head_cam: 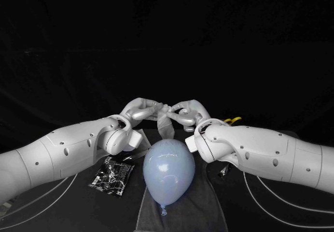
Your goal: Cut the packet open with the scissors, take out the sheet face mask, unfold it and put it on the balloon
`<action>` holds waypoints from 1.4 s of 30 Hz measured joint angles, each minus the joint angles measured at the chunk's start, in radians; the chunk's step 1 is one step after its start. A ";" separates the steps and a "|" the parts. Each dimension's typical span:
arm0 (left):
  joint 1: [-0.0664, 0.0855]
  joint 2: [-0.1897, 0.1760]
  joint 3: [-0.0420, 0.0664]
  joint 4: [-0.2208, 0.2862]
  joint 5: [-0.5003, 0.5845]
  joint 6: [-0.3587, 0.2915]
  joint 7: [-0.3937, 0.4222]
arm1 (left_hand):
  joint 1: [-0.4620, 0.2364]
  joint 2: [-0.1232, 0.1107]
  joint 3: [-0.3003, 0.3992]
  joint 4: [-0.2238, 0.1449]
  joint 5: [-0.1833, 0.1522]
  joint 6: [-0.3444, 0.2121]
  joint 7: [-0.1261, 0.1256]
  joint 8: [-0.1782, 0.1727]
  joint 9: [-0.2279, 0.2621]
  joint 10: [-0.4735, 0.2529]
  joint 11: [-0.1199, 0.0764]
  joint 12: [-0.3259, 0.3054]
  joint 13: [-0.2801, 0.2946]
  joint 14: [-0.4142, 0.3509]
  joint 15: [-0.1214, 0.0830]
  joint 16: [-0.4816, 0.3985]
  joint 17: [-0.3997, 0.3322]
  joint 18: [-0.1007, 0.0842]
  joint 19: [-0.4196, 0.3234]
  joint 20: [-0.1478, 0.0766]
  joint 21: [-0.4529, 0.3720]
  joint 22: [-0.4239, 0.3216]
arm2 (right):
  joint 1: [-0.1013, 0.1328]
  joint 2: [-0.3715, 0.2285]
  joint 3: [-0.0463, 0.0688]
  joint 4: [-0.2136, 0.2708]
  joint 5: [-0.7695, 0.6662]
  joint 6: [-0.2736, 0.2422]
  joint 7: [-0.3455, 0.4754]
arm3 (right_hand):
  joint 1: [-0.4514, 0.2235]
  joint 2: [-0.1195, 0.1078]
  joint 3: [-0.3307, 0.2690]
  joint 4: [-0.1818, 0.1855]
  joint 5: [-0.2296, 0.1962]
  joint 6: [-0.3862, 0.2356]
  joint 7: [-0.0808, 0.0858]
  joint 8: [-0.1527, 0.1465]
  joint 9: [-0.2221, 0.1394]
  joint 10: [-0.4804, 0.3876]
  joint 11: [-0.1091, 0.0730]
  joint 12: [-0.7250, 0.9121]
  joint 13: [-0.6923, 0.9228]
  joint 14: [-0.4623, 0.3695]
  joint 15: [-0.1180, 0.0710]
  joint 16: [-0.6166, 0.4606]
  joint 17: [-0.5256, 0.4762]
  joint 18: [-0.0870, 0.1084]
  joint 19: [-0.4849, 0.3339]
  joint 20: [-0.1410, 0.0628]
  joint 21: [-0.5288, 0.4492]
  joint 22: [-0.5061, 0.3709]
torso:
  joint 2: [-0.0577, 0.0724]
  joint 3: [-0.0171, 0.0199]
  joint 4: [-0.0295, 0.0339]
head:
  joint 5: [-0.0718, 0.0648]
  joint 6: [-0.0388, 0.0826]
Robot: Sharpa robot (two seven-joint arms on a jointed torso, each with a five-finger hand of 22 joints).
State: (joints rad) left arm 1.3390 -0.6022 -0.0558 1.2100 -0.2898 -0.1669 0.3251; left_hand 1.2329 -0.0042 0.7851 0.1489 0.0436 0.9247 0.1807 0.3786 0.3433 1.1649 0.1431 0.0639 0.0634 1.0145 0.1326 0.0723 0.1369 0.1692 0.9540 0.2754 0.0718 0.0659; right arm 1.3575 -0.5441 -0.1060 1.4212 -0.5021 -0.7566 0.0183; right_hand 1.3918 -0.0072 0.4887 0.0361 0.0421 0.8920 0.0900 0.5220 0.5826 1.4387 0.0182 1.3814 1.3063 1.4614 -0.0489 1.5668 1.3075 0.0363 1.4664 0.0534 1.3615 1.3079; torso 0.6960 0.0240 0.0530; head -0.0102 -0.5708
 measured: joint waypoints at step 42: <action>0.005 -0.023 0.001 -0.088 -0.017 0.005 0.022 | 0.004 -0.004 0.003 -0.003 0.002 0.000 0.000 0.000 0.001 0.000 0.000 0.000 0.000 0.000 0.000 0.000 0.000 0.000 0.000 0.000 0.000 0.000 | 0.035 -0.078 -0.001 -0.058 -0.099 0.188 -0.072 | -0.110 -0.036 0.141 -0.071 0.002 0.011 -0.006 0.037 0.022 0.021 -0.011 0.020 0.001 0.003 -0.007 -0.002 0.000 0.000 -0.001 0.001 0.007 0.000 | 0.000 0.0002 -0.0004 | -0.003 -0.007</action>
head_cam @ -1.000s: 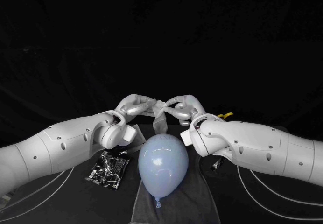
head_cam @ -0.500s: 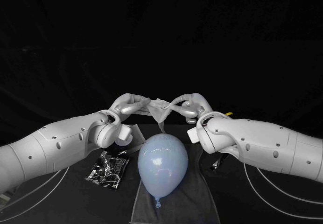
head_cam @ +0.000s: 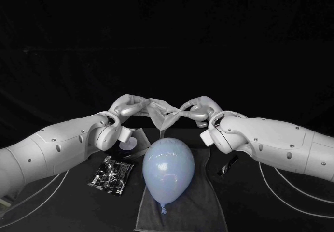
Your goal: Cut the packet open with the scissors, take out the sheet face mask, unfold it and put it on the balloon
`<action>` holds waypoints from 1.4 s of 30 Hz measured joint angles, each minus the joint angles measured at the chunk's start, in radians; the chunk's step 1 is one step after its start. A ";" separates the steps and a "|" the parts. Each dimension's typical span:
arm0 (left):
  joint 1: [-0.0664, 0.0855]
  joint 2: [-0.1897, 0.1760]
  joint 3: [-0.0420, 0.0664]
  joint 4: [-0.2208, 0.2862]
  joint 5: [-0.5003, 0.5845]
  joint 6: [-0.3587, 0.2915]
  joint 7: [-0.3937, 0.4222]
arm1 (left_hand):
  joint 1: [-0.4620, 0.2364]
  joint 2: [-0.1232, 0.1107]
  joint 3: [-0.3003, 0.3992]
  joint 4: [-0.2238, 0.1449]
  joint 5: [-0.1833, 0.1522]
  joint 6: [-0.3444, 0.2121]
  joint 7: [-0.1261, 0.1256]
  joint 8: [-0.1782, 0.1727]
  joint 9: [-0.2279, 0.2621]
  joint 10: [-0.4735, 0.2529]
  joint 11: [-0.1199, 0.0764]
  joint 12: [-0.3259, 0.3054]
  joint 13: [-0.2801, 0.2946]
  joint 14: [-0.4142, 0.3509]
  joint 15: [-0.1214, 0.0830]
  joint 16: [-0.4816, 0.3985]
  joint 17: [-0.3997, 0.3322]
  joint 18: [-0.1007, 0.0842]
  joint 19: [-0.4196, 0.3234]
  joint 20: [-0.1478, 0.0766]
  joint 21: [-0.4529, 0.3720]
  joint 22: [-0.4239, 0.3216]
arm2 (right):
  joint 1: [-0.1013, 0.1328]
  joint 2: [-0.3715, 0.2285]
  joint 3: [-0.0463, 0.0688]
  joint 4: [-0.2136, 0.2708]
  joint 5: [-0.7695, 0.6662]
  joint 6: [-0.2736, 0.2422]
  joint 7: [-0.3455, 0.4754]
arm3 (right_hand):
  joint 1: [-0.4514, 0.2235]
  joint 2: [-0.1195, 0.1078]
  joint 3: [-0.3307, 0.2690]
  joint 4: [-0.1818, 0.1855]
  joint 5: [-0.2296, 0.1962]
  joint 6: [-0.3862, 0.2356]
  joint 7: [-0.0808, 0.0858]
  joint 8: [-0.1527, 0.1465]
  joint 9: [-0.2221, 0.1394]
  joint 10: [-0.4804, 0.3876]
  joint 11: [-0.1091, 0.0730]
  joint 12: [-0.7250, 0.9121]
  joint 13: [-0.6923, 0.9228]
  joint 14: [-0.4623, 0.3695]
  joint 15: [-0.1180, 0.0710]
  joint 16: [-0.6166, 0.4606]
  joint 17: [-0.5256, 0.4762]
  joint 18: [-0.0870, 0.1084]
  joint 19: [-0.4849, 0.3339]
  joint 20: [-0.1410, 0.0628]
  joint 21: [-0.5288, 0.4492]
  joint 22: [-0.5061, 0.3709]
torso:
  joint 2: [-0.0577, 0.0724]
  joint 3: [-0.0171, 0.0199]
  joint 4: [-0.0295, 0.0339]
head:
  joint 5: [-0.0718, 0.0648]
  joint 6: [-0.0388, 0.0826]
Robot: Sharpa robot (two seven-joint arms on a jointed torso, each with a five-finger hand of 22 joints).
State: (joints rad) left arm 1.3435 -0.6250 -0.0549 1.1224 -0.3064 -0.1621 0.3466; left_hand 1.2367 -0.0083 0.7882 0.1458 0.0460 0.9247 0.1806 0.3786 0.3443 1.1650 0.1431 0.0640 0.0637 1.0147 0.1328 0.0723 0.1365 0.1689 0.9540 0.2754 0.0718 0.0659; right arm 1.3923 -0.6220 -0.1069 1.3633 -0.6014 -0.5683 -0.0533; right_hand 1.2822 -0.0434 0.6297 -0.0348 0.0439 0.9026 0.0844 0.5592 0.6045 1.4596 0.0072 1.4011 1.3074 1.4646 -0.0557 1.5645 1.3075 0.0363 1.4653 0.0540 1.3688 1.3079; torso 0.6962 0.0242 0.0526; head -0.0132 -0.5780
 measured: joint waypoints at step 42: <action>0.138 0.047 0.006 -0.160 -0.287 0.113 0.029 | 0.000 0.000 0.000 0.000 0.000 -0.003 0.004 0.000 0.000 0.000 0.000 0.000 0.000 0.000 0.000 0.000 0.000 0.000 0.000 0.000 0.000 0.000 | 0.184 0.025 0.001 -0.125 -0.593 0.243 -0.062 | -0.022 -0.023 0.015 -0.015 0.003 0.018 -0.008 0.002 0.000 0.003 -0.004 0.027 0.001 0.000 0.000 0.003 0.000 0.000 0.000 -0.003 0.047 0.000 | -0.001 0.0000 0.0003 | -0.014 0.031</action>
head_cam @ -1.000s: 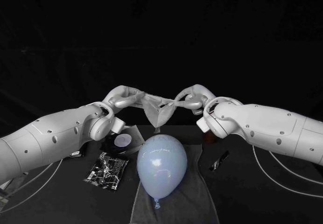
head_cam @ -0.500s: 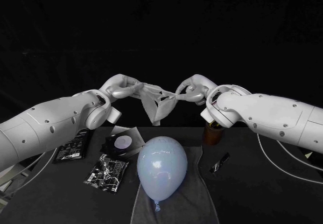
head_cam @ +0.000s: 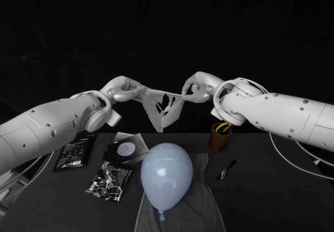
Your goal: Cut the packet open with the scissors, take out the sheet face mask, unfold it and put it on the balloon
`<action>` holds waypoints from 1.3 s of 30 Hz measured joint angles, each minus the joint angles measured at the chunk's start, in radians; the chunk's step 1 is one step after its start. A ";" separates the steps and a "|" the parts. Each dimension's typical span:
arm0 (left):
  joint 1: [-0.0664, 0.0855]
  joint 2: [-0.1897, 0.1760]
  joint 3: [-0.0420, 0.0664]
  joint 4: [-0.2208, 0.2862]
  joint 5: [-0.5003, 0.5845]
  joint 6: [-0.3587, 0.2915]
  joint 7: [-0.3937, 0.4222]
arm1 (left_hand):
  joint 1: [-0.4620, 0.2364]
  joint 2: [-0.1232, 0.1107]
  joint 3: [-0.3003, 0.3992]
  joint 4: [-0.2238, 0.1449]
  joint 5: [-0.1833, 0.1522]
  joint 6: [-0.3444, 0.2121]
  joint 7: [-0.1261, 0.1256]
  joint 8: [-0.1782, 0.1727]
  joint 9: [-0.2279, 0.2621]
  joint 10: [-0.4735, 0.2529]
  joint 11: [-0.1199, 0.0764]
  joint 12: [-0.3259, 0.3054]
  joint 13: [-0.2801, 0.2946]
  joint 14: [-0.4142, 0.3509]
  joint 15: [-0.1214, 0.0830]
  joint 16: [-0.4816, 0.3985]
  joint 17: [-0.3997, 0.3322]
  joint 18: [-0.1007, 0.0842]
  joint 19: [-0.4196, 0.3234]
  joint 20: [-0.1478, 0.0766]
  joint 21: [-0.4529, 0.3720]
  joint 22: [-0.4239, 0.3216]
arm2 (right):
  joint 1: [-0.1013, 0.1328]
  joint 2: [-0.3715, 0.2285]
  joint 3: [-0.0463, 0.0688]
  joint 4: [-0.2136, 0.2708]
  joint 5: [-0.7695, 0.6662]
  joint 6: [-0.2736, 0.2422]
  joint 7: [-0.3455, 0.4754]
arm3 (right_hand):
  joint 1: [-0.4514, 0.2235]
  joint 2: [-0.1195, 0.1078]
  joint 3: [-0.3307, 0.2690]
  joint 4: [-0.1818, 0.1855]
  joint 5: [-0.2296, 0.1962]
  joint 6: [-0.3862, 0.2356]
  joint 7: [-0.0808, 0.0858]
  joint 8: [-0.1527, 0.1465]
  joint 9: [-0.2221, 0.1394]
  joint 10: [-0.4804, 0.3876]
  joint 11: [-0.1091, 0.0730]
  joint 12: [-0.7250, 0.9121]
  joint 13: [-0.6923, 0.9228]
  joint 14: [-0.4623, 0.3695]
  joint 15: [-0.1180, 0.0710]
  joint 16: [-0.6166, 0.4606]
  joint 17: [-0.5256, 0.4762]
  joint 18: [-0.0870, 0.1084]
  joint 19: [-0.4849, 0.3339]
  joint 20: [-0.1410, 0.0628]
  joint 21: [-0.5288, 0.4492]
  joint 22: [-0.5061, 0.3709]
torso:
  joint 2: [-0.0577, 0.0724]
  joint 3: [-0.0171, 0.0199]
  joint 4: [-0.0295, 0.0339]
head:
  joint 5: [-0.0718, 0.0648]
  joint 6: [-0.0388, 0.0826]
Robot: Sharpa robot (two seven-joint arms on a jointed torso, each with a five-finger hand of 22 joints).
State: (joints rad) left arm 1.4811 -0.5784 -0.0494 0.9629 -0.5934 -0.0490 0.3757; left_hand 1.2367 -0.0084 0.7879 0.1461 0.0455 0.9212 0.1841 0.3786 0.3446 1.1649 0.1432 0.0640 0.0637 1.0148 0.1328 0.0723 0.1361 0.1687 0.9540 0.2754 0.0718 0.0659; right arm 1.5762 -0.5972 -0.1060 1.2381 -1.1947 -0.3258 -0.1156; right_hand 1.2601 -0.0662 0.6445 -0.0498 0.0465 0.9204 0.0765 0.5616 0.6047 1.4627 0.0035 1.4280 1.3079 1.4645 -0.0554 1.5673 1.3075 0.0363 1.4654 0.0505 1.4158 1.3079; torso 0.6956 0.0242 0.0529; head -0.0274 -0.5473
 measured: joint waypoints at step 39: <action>0.054 -0.040 0.001 0.046 -0.119 0.036 0.001 | 0.004 -0.004 0.000 0.006 0.000 0.000 0.000 0.000 0.001 0.000 0.000 0.000 0.000 0.000 0.000 0.000 0.000 0.000 -0.003 0.003 0.000 0.000 | 0.021 0.030 -0.013 -0.031 -0.324 -0.083 -0.039 | -0.017 -0.006 0.000 0.000 -0.003 0.013 -0.006 -0.002 0.000 0.002 -0.005 0.008 0.000 0.003 -0.003 0.000 0.000 0.000 0.000 -0.003 0.030 0.000 | 0.000 0.0012 0.0008 | -0.012 0.008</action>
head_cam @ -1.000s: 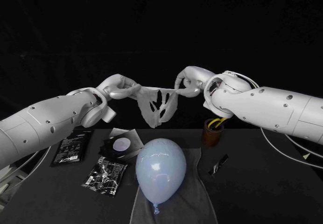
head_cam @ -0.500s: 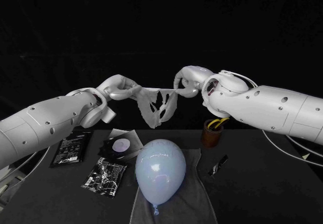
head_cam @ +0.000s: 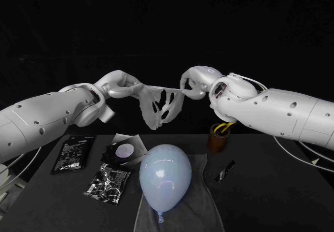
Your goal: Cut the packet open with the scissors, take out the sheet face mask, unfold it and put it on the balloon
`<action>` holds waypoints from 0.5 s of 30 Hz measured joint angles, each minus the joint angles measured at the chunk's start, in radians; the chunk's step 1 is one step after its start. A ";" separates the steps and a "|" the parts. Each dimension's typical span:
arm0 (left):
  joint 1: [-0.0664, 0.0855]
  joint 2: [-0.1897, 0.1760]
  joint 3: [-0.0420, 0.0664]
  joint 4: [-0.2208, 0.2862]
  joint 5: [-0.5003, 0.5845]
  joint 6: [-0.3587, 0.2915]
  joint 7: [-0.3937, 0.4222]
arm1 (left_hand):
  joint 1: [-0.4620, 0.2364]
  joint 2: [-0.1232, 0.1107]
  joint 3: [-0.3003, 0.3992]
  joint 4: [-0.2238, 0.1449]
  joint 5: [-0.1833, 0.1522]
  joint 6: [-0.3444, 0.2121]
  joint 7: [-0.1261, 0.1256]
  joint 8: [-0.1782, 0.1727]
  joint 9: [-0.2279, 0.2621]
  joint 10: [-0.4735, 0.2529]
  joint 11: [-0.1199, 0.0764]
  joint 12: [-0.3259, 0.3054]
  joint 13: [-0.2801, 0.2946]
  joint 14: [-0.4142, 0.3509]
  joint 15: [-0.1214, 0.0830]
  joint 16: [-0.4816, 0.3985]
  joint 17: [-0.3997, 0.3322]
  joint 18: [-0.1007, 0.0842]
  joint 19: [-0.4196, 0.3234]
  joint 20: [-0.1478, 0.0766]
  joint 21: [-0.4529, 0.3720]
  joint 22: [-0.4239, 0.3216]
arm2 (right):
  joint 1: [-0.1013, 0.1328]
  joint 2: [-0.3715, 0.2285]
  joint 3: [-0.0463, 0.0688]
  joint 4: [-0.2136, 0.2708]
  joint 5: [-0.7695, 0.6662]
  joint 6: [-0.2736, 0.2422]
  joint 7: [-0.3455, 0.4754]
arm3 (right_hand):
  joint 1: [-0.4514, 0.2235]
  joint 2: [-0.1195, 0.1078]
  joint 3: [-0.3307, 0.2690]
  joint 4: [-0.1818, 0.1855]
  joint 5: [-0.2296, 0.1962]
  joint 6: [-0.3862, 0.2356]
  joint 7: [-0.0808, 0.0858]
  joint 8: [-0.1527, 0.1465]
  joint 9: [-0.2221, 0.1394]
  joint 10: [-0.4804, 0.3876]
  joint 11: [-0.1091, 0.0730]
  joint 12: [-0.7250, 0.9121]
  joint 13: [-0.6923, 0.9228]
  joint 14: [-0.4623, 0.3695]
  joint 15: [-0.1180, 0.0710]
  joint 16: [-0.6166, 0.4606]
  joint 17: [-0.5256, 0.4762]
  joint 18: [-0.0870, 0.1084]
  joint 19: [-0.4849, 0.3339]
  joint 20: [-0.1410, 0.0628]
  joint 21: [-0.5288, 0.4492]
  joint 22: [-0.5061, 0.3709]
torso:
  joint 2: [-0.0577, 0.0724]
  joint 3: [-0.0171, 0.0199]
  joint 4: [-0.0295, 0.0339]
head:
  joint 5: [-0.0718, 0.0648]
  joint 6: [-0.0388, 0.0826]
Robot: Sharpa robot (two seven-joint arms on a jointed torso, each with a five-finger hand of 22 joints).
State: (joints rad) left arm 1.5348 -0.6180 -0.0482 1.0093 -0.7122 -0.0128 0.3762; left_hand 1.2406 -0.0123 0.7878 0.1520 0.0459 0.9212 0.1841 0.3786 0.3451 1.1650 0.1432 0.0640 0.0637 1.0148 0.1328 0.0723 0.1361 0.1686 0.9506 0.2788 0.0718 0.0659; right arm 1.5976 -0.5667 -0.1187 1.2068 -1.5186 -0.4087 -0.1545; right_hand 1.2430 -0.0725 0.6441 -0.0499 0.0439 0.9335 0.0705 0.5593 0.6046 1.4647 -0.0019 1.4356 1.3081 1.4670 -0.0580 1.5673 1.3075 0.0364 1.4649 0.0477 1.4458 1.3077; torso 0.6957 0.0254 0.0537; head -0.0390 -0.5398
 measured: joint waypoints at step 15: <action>0.003 0.013 -0.010 -0.006 -0.072 0.024 -0.024 | 0.000 0.000 -0.003 0.003 0.000 0.000 0.000 0.000 0.000 0.000 0.000 0.000 0.000 0.000 0.000 0.000 0.000 0.000 0.000 0.000 0.000 0.000 | 0.000 0.002 0.000 0.032 -0.049 -0.043 0.011 | 0.000 0.000 0.000 0.000 0.000 -0.001 0.000 0.001 0.000 0.000 0.000 0.004 -0.001 0.000 0.000 -0.001 0.001 0.000 -0.001 0.000 0.000 0.000 | 0.001 -0.0022 0.0000 | 0.003 0.004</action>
State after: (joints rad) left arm 1.5377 -0.6048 -0.0585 1.0029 -0.7840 0.0109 0.3521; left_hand 1.2406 -0.0123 0.7851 0.1551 0.0459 0.9212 0.1841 0.3786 0.3450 1.1650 0.1432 0.0640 0.0637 1.0148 0.1328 0.0723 0.1361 0.1685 0.9506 0.2788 0.0718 0.0659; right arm 1.5975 -0.5652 -0.1189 1.2386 -1.5673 -0.4518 -0.1434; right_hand 1.2431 -0.0726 0.6440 -0.0499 0.0438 0.9326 0.0706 0.5605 0.6047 1.4645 -0.0018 1.4395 1.3076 1.4668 -0.0577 1.5663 1.3081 0.0364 1.4643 0.0482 1.4461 1.3081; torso 0.6965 0.0232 0.0537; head -0.0360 -0.5356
